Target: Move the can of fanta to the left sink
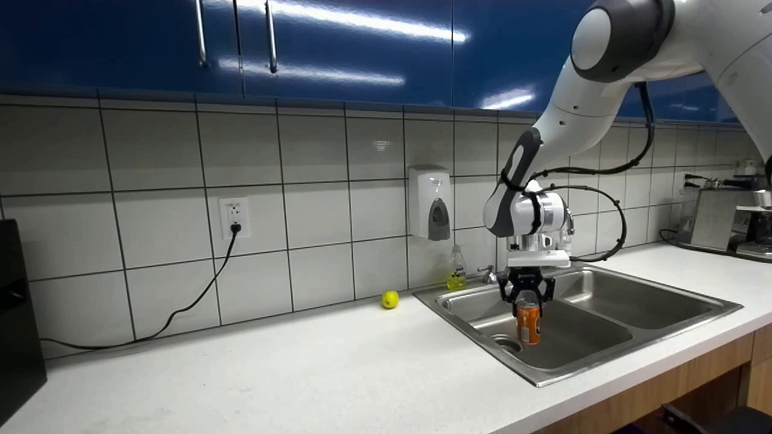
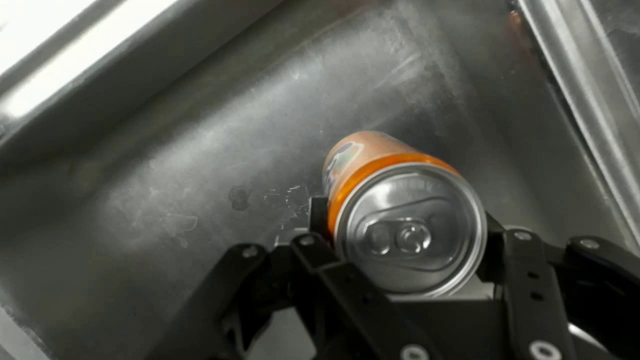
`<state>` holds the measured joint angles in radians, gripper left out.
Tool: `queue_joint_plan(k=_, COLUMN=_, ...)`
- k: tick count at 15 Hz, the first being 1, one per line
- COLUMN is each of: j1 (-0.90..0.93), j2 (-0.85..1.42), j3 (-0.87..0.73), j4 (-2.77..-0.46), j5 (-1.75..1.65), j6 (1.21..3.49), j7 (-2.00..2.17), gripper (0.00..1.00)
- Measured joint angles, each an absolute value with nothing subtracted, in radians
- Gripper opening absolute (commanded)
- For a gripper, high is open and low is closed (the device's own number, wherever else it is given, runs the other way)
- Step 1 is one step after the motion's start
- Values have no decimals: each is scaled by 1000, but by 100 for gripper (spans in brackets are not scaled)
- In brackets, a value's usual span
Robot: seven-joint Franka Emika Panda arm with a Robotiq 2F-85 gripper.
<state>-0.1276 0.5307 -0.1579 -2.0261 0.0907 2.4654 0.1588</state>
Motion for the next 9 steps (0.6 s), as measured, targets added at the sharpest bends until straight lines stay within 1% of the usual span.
queue_joint_plan(k=3, j1=-138, j2=613, j3=-158, j4=-1976, j5=100, j6=2505, j7=159, gripper=38)
queue_joint_plan(k=9, j1=-141, j2=747, j3=-154, j4=-1873, j5=127, j6=2508, j7=159, gripper=38)
